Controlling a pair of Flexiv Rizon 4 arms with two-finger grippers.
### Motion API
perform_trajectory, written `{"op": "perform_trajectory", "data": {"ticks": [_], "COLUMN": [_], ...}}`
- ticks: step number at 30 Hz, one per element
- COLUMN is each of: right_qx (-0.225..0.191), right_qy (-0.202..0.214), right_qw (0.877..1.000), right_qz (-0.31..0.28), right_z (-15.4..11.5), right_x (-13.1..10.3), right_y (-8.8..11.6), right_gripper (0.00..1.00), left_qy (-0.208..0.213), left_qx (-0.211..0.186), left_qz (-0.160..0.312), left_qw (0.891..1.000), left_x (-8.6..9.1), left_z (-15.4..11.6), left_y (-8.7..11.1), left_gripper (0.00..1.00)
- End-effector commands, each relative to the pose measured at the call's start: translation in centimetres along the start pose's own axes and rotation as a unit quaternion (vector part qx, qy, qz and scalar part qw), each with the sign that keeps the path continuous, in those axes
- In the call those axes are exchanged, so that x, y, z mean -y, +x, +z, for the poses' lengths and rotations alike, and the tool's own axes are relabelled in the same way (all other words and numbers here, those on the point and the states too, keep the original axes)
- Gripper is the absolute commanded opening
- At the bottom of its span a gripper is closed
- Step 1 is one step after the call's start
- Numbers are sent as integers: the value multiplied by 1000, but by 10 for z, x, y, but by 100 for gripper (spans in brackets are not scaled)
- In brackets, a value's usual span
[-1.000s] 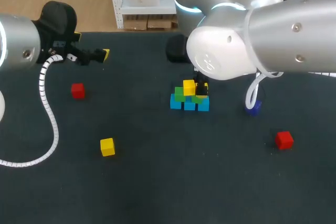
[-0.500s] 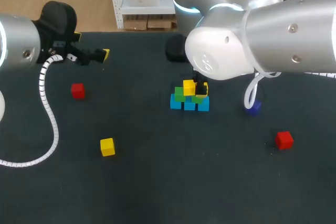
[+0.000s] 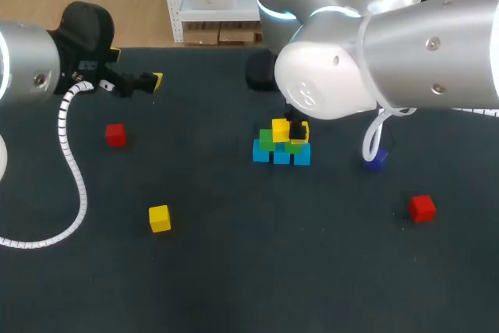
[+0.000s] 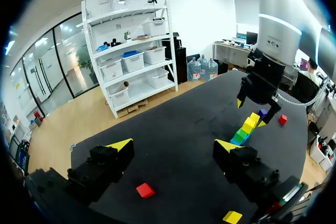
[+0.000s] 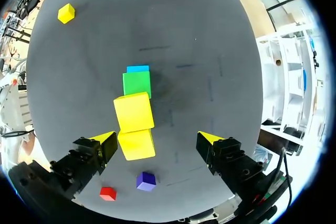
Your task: Place the blue cubes, place green cubes on the blue cubes, place the yellow cubes on the green cubes, then place the red cubes on the yellow cubes, and place purple cube on the red cubes.
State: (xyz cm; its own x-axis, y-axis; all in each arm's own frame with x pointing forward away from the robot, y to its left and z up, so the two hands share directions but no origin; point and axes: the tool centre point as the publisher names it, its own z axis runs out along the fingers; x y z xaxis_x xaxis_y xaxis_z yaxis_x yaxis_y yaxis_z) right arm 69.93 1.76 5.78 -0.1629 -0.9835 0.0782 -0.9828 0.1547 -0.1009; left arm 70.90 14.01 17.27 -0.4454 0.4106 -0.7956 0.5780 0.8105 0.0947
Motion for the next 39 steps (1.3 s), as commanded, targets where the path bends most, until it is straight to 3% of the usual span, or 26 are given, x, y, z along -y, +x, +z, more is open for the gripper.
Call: {"op": "perform_trajectory", "data": {"ticks": [1, 31, 39], "right_qx": [1, 9, 55], "right_qy": [0, 7, 7], "right_qw": [1000, 1000, 998], "right_qz": [2, 7, 8], "right_z": [1, -1, -29], "right_x": [1, 7, 3], "right_y": [0, -1, 13], "right_gripper": [100, 100, 100], "left_qy": [3, 3, 3], "left_qx": [2, 2, 2], "left_qz": [1, 1, 1], "left_qw": [1000, 1000, 1000], "left_x": [-2, -2, -2], "left_z": [0, 0, 0], "left_y": [1, 1, 1], "left_gripper": [100, 100, 100]}}
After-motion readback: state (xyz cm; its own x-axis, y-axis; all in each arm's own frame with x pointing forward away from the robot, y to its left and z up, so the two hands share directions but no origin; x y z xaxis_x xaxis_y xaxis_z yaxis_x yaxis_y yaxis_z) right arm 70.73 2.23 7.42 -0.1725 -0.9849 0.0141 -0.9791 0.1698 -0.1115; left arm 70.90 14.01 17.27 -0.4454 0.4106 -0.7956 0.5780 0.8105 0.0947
